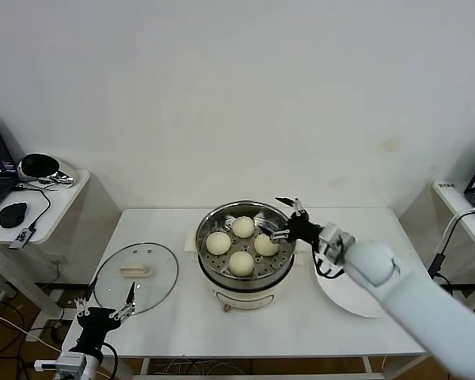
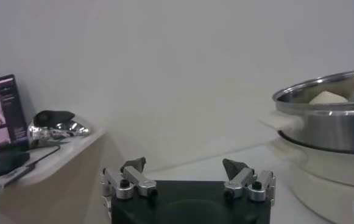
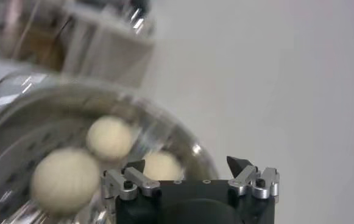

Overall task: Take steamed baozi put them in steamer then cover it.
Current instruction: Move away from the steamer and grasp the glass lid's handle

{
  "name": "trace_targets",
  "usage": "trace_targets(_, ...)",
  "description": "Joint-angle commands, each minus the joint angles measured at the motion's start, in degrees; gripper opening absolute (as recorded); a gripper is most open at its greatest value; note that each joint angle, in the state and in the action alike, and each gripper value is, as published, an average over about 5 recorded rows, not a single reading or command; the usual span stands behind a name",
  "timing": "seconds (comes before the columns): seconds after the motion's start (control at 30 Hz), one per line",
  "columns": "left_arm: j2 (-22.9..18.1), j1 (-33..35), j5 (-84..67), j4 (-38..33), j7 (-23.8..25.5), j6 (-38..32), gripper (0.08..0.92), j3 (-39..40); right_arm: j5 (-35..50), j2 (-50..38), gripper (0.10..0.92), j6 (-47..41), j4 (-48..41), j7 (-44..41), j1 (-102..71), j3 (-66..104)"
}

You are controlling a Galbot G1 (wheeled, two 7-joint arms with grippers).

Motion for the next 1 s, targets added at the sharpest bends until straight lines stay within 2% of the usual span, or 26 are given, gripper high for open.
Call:
trace_targets(0.03, -0.5, -0.2, 10.5, 2.7, -5.4, -0.3, 0.823, 0.4, -8.7, 22.2, 0.823, 11.1, 5.6, 1.3, -36.7, 44.4)
trace_targets(0.2, 3.2, -2.5, 28.8, 11.3, -4.7, 0.3, 0.823, -0.1, -8.2, 27.5, 0.823, 6.2, 9.5, 0.8, -43.5, 54.6)
trace_targets(0.3, 6.0, -4.1, 43.8, 17.5, -4.5, -2.0, 0.823, -0.3, -7.8, 28.1, 0.823, 4.5, 11.0, 2.1, -46.5, 58.4)
trace_targets(0.43, 7.8, -5.7, 64.9, 23.8, -9.2, -6.9, 0.823, 0.1, -6.3, 29.3, 0.823, 3.8, 12.1, 3.0, -48.1, 61.4)
trace_targets(0.53, 8.0, -8.9, 75.1, 28.0, -13.5, -9.4, 0.823, 0.9, -5.3, 30.3, 0.823, 4.0, 13.0, 3.2, -48.5, 61.8)
trace_targets(0.77, 9.2, -18.5, 80.6, 32.3, -14.5, -10.4, 0.823, 4.5, -5.9, 32.0, 0.823, 4.6, 13.6, 4.4, -48.7, 61.5)
trace_targets(1.0, 9.6, -25.0, 80.8, 35.1, -14.2, -10.5, 0.823, 7.6, -7.1, 34.0, 0.823, 6.3, 13.2, 4.9, -49.4, 60.7)
